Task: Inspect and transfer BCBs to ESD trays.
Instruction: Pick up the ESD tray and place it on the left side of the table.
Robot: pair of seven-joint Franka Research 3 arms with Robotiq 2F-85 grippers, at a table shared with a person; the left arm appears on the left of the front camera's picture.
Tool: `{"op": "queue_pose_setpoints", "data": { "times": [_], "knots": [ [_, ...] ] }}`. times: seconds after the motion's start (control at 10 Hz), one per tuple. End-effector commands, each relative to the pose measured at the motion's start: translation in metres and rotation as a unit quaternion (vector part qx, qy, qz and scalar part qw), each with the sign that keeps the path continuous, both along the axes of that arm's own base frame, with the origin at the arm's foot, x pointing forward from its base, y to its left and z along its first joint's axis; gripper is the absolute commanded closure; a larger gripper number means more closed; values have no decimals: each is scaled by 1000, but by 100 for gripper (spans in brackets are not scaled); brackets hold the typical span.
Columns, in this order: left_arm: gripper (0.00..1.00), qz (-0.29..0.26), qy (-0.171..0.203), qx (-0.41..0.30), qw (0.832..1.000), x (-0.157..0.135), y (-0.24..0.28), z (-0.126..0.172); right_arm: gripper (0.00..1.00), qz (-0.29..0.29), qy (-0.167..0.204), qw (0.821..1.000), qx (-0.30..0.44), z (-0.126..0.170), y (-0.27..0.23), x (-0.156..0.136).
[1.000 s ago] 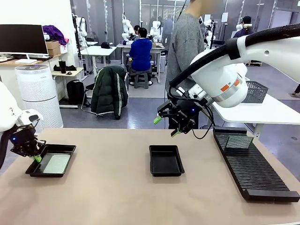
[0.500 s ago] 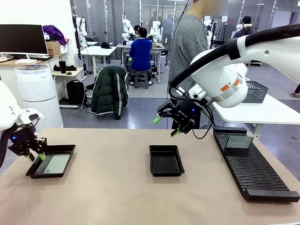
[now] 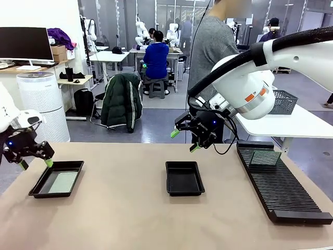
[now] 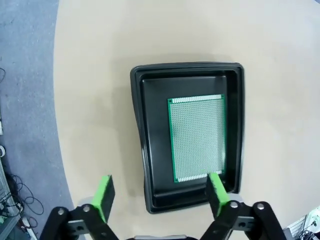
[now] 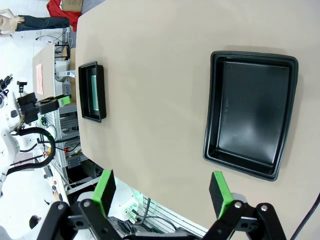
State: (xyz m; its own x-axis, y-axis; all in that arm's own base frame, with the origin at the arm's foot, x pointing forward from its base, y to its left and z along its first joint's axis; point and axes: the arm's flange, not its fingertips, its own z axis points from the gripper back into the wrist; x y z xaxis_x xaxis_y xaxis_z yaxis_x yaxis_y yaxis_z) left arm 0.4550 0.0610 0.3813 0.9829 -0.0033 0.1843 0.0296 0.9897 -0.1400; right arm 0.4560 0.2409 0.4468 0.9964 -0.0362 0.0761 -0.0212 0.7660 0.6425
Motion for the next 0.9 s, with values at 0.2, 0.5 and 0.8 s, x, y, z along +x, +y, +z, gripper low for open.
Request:
{"op": "queue_pose_setpoints", "data": {
  "times": [0.2,0.5,0.8],
  "knots": [
    [0,5,-1,36,999,-15,-14,69,0,-11,0,1000,0,0,2,-1],
    [0,-1,3,61,998,-15,-25,108,0,-11,0,1000,0,0,2,-1],
    [0,2,17,67,998,-4,-26,120,0,-11,0,1000,0,0,2,-1]
  ]
}}
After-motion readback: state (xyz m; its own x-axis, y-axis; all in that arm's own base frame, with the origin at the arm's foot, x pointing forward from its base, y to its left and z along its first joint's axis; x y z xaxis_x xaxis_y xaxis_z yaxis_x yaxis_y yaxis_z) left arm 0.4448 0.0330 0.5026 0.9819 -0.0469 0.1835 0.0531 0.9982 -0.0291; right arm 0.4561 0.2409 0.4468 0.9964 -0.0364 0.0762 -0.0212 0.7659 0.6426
